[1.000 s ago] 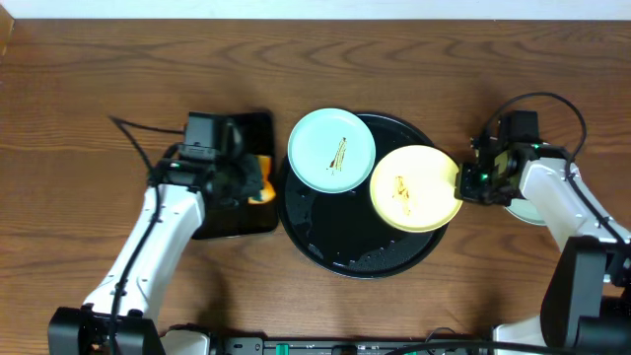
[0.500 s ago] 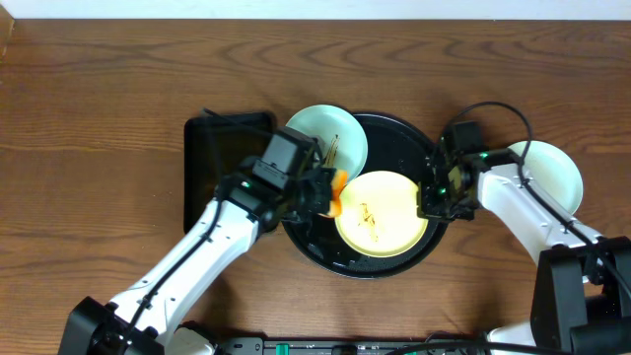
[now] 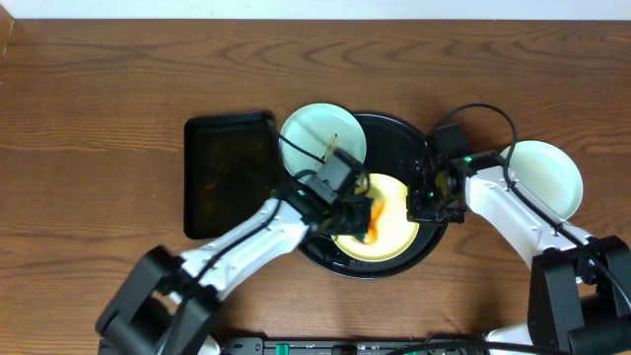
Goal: Clean dirty plates on tray and stack at the side
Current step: 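Scrub the yellow plate with the sponge in the left gripper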
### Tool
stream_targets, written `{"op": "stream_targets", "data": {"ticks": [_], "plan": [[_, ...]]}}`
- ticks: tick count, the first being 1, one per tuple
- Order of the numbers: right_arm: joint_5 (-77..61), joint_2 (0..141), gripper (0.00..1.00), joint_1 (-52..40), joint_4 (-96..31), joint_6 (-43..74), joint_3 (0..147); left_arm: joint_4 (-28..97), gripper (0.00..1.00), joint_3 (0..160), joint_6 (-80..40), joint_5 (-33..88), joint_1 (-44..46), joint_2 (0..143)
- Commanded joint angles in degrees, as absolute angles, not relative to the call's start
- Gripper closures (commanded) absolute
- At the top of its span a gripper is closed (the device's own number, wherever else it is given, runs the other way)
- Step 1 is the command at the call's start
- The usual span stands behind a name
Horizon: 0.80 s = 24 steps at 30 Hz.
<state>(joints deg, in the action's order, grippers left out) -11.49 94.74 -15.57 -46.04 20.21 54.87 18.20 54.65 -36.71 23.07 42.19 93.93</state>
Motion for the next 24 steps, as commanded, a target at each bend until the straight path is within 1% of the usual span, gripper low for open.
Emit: {"op": "stream_targets", "data": {"ticks": [1,3,7,13,24], "plan": [[-10.74,93.91,0.99,-15.84,-46.06,21.19,54.5,15.84,0.93,54.87,-38.92,26.55,44.34,97.36],[-10.74,93.91,0.99,-15.84,-46.06,21.19,54.5,14.15,0.92,54.87,-38.92,28.14,45.21,99.15],[-10.74,93.91,0.99,-15.84,-46.11,21.19,54.5,13.78,0.92,54.87,-38.63,26.7,46.11,101.23],[-10.39,93.91,0.99,-15.84,-47.4,21.19,54.5,15.25,0.93,54.87,-38.2,15.25,45.23,102.21],[-6.2,93.91,0.99,-15.84,-51.05,21.19,54.5,13.08,0.92,54.87,-38.22,11.03,40.93,102.21]]}}
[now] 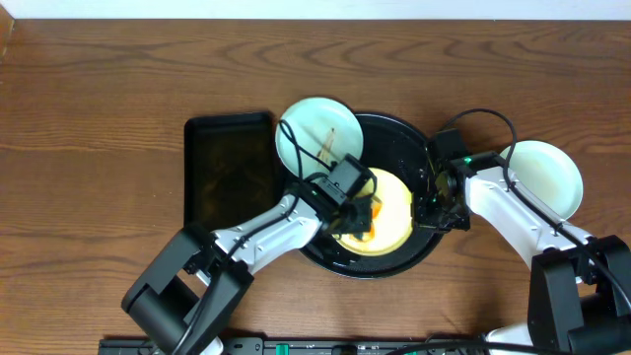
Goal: Clean dirty plates on tray and stack at the side
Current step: 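Scrub the yellow plate with the sponge in the left gripper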
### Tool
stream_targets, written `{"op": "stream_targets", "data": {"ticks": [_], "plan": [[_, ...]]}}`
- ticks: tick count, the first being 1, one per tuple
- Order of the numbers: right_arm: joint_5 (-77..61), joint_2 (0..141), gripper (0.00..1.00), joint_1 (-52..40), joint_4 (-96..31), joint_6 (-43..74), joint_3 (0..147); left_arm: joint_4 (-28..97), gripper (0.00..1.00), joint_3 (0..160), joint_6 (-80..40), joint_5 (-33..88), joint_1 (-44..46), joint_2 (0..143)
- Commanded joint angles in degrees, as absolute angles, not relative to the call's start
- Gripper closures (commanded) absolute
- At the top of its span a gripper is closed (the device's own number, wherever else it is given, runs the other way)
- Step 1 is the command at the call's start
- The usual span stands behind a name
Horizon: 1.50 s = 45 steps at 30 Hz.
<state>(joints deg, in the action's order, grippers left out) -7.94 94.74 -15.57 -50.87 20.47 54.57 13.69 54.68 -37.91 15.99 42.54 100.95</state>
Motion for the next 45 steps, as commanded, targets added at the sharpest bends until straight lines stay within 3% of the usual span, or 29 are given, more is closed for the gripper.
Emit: {"op": "stream_targets", "data": {"ticks": [1,8,12,14,18,29,32,33,45], "plan": [[-6.22,93.91,0.99,-15.84,-51.07,21.19,54.5,12.64,0.92,54.87,-38.22,10.52,40.69,102.21],[-7.31,93.91,0.98,-15.84,-50.0,21.19,54.5,11.94,0.92,54.87,-38.24,9.8,40.34,102.21],[-10.28,93.91,0.57,-15.84,-45.87,21.19,54.5,13.54,0.92,54.87,-38.22,9.8,41.74,102.24],[-11.4,93.91,0.55,-15.84,-44.01,21.17,54.5,14.11,0.92,54.87,-38.24,9.78,42.87,102.24],[-11.38,93.93,0.67,-15.86,-41.65,21.19,54.5,14.72,0.92,54.87,-38.24,9.78,45.23,102.24],[-10.98,96.57,0.76,-15.84,-36.42,22.48,50.3,14.98,0.92,54.87,-38.24,9.78,46.85,102.24],[-10.98,96.79,0.9,-15.84,-33.82,23.79,47.83,14.94,0.92,54.87,-38.22,9.76,46.85,102.24],[-10.98,96.79,0.99,-15.84,-32.93,23.79,46.68,14.92,0.92,54.87,-38.2,9.17,46.85,102.24],[-6.11,96.79,0.99,-15.81,-36.88,23.79,45.89,15.57,0.92,54.87,-37.8,1.83,42.44,102.24]]}}
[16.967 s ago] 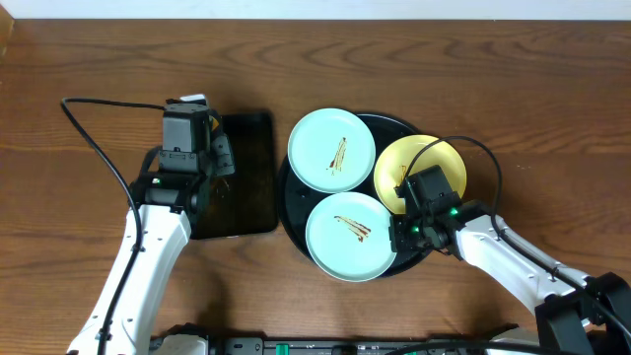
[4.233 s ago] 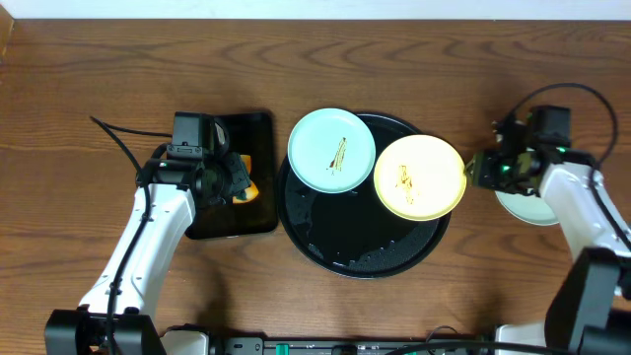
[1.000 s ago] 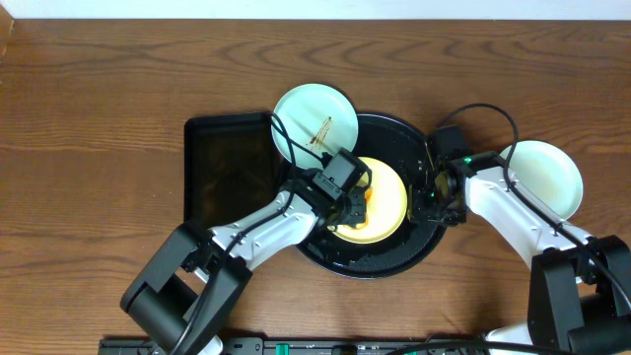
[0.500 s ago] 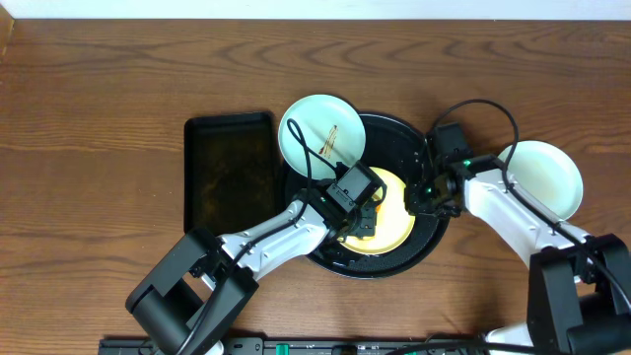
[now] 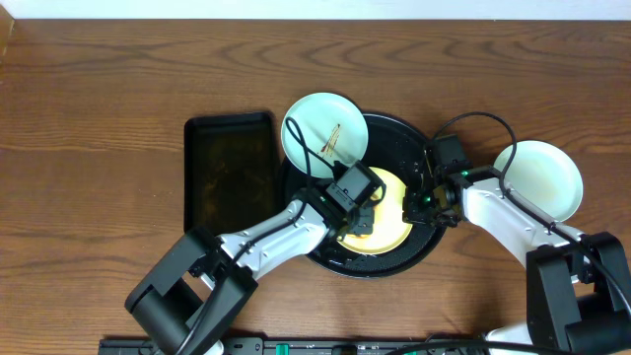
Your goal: Clean dirty plates on tray and stack at the side
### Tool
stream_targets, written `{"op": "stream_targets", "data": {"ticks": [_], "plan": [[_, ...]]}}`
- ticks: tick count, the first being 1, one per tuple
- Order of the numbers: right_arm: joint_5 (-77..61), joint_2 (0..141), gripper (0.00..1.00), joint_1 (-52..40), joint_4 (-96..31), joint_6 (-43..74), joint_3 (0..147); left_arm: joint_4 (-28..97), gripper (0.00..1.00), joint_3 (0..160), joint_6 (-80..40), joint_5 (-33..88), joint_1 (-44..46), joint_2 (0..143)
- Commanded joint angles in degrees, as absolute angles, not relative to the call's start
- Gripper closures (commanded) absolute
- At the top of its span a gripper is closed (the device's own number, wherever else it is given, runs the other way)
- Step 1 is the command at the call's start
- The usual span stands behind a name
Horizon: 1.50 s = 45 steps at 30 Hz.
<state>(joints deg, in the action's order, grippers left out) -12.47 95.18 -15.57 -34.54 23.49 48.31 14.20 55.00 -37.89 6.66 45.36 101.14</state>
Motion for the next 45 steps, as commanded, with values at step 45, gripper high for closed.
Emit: {"op": "stream_targets", "data": {"ticks": [45], "plan": [[13.43,77.6,0.99,-15.84,-36.12,16.03,48.12,34.15,0.92,54.87,-35.83,-2.17,20.56,81.43]]}}
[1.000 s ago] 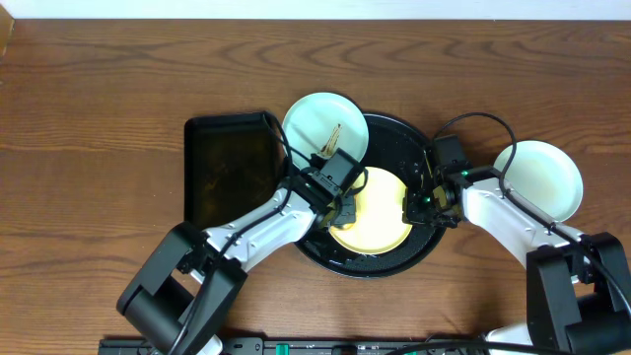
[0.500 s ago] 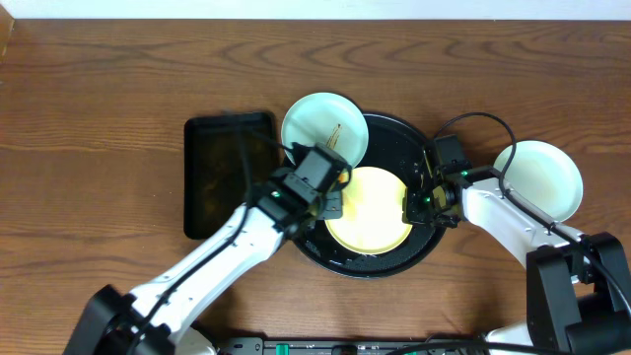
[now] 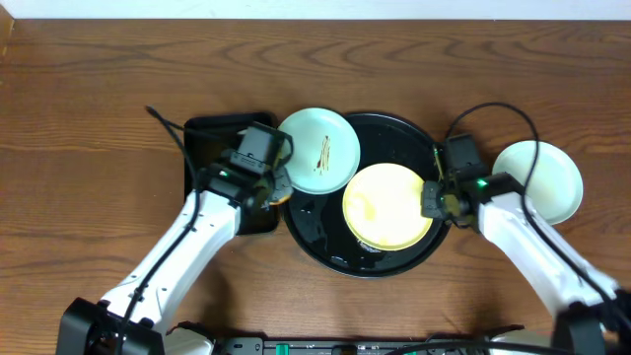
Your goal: Clean dirty plates on tray and stack at the side
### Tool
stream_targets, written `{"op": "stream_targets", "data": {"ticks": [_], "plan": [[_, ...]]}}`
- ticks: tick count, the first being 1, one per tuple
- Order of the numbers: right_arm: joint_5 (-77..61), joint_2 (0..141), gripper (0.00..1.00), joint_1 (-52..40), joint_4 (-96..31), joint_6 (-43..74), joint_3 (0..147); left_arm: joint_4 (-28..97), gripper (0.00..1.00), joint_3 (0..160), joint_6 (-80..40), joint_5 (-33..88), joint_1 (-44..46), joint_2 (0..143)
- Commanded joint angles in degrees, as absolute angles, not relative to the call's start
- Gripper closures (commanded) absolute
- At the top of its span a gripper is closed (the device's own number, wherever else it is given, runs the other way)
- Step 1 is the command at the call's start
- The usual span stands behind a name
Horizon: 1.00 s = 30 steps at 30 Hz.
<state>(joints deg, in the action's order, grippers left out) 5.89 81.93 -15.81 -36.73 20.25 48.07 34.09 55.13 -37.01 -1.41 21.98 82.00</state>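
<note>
A yellow plate lies on the round black tray, its face bare. My right gripper sits at the plate's right rim and looks shut on it. A pale green plate with a few thin brown scraps overlaps the tray's upper left rim. My left gripper hangs over the right edge of the black rectangular bin, shut on a small orange piece. A clean pale green plate rests on the table at the right.
Bare wooden table surrounds the tray. The left arm's cable loops above the rectangular bin. A dark rail runs along the table's front edge.
My left gripper moved from the yellow plate to the left, over the rectangular bin's edge, carrying the orange piece. The yellow plate now shows uncovered. The right gripper stays at its rim.
My left gripper was on the yellow plate at the orange piece while the right gripper held the plate's right rim. It stayed there through the following two moments. Now the orange piece is off the plate, at the rectangular bin.
</note>
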Motion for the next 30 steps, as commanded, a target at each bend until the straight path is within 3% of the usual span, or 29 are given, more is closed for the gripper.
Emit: {"op": "stream_targets", "data": {"ticks": [1,9,16,21,30], "plan": [[14.31,76.16,0.99,-15.84,-35.57,14.83,48.12,34.13,0.92,54.87,-35.83,-2.17,20.27,81.43],[9.78,69.12,0.99,-15.84,-32.21,11.11,48.1,34.15,0.92,54.87,-35.83,-2.17,19.79,81.43],[3.01,74.02,0.75,-15.77,-32.08,12.16,46.28,34.28,0.92,54.87,-35.83,-2.17,19.79,81.43],[4.38,80.84,0.68,-15.62,-28.77,12.16,46.26,34.3,0.92,54.87,-35.83,-2.17,19.79,81.43],[4.45,91.09,0.69,-15.62,-26.28,12.16,46.26,34.5,0.92,54.87,-35.83,-2.17,19.79,81.43]]}}
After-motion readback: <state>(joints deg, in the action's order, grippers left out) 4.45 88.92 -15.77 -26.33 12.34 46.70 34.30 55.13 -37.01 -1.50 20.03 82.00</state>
